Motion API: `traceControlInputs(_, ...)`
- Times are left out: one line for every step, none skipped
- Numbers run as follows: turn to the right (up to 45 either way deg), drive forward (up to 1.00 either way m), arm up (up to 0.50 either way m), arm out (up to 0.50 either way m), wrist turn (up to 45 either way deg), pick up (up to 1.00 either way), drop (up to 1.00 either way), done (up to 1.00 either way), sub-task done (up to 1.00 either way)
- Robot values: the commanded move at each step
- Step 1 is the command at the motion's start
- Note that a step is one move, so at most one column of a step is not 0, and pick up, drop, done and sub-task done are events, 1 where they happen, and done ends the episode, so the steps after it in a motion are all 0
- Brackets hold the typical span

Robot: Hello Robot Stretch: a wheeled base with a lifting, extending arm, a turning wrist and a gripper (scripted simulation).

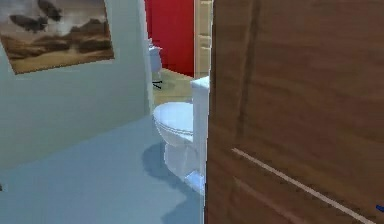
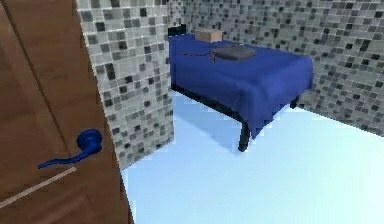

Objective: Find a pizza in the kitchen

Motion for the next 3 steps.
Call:
traceControlInputs(0.0, 0.40, 0.00, 0.00, 0.0, 0.00, 0.00, 0.00, 0.00)
traceControlInputs(-45.0, 0.00, 0.00, 0.00, 0.0, 0.00, 0.00, 0.00, 0.00)
traceControlInputs(-12.0, 0.00, 0.00, 0.00, 0.0, 0.00, 0.00, 0.00, 0.00)
